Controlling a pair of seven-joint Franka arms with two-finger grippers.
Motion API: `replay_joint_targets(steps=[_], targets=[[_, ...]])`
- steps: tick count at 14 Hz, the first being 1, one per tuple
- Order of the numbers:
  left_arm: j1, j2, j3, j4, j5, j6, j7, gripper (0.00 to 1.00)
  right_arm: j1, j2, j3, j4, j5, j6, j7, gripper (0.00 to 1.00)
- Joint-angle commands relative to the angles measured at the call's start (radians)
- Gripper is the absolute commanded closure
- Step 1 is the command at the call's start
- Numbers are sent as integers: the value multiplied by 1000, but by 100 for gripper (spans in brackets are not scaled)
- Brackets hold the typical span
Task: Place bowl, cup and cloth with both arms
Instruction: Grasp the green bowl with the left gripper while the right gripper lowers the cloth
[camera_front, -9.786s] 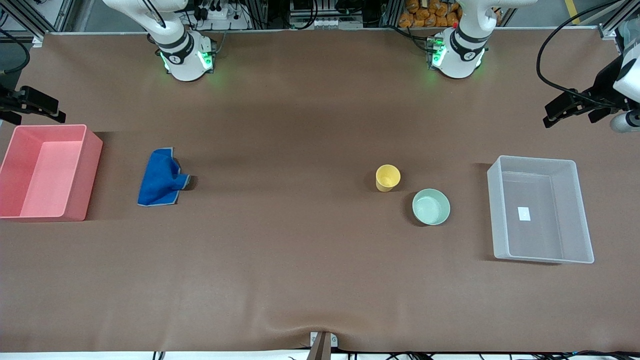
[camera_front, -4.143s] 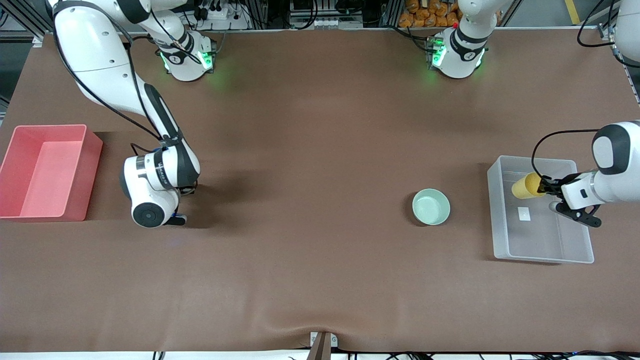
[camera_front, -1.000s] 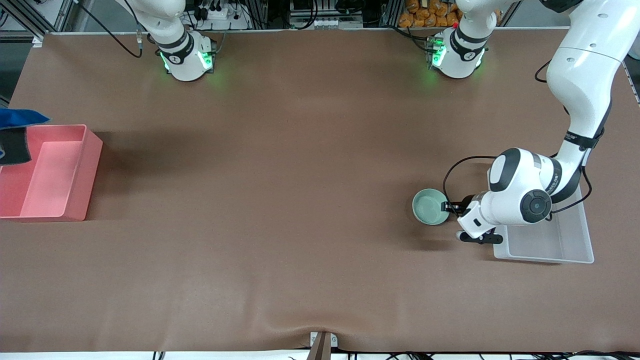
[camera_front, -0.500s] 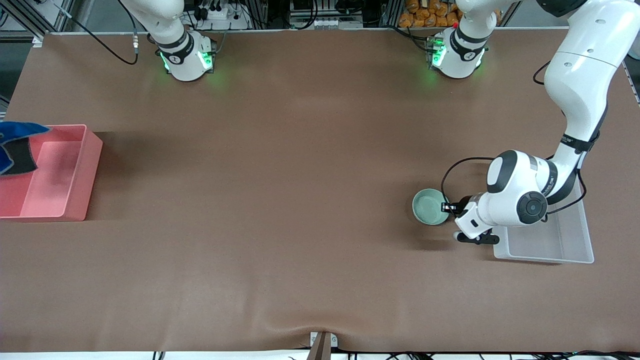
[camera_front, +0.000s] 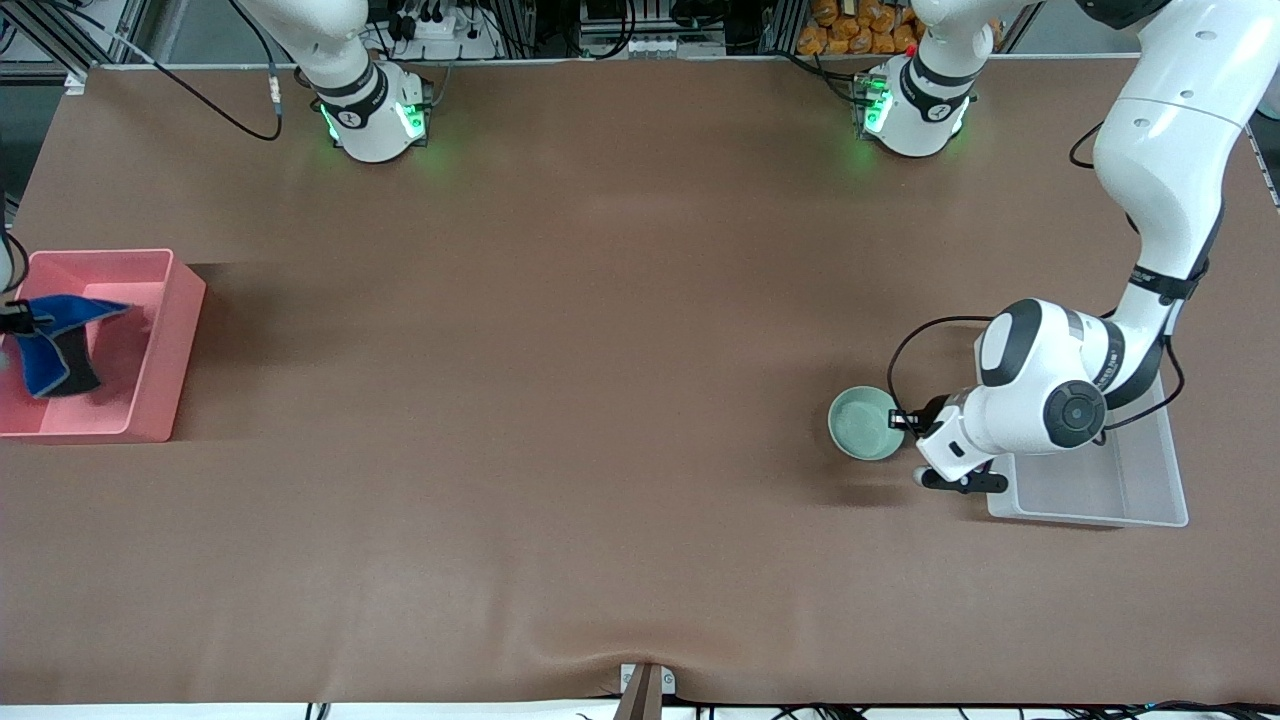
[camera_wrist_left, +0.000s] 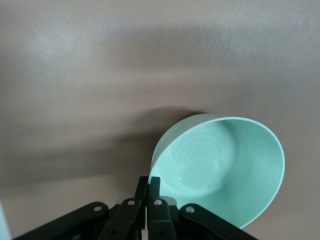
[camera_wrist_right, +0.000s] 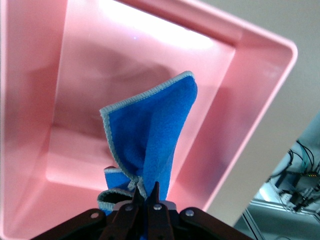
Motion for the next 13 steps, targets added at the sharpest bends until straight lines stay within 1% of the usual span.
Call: replay_joint_targets(steps=[1, 2, 4, 8, 9, 10, 11, 12, 13], targets=[[36, -113, -5, -13, 21, -35, 83, 100, 24, 6, 8, 8, 66, 3, 29, 100], [62, -138, -6, -10, 13, -35, 139, 100, 38, 15, 8, 8, 90, 3, 29, 100], [115, -151, -11, 22, 7, -38, 239, 100, 53, 40, 8, 7, 112, 16, 33, 100], [198, -171, -17, 96, 6, -97, 382, 100, 67, 69, 8, 5, 112, 29, 70, 100], [221, -172, -17, 117, 6, -124, 402, 100, 66, 78, 8, 5, 112, 31, 70, 88], [244, -166, -16, 135, 7, -141, 413, 100, 64, 78, 8, 7, 114, 31, 70, 51], [269, -160, -13, 140, 9, -141, 446, 100, 69, 78, 9, 10, 114, 29, 70, 37], [290, -146, -8, 140, 16, -140, 489, 100, 82, 77, 9, 11, 114, 26, 70, 0], [312, -123, -6, 143, 15, -137, 525, 100, 89, 69, 9, 16, 114, 20, 72, 0]])
